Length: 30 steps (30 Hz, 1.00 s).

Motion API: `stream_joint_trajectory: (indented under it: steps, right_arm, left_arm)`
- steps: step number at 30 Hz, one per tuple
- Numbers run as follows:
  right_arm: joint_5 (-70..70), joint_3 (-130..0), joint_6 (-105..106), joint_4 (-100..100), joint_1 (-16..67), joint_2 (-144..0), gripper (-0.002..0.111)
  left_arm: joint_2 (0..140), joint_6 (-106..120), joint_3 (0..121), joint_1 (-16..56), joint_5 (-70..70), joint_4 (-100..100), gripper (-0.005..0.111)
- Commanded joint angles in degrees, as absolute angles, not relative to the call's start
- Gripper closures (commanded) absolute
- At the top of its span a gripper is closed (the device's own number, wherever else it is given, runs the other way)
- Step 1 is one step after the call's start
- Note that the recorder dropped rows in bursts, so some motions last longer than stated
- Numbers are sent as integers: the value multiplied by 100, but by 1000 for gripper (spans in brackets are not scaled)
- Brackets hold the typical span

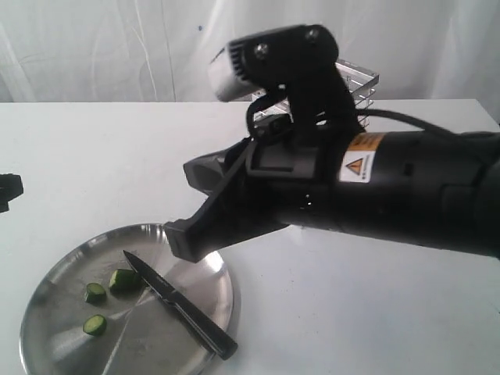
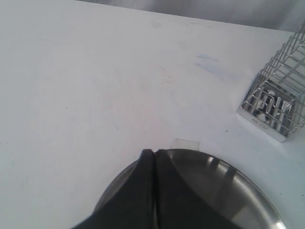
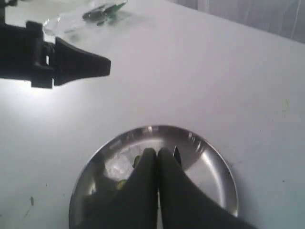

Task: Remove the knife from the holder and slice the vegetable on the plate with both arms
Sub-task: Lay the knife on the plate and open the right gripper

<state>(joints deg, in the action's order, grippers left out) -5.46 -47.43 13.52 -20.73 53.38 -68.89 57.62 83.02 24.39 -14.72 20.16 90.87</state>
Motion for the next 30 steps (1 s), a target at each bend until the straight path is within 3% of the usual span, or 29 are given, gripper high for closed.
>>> stream_joint_trajectory:
  steps: [1,17,21,26,30]
  right_arm:
    - [-459,-4694,1440,-2091,5364,-6522,108]
    - [-266,-4682,1453,-2078,5329,-6273,108]
    - [0,-4680,1437,-2092,4889,-6179,108]
    - [-1102,-4511,1641,-2060,4319,-5947,108]
    - [-1116,-4035,1641,-2082,3674,-5317,108]
  left_arm:
    - [5705,8244,2401,-1458,2219,9204,107]
    - [5790,8244,2401,-1458,2218,9204,107]
    - [5790,8244,2401,-1458,2218,9204,107]
    - [5790,8244,2401,-1458,2218,9204,107]
    - [5790,8244,2401,-1458,2218,9204,107]
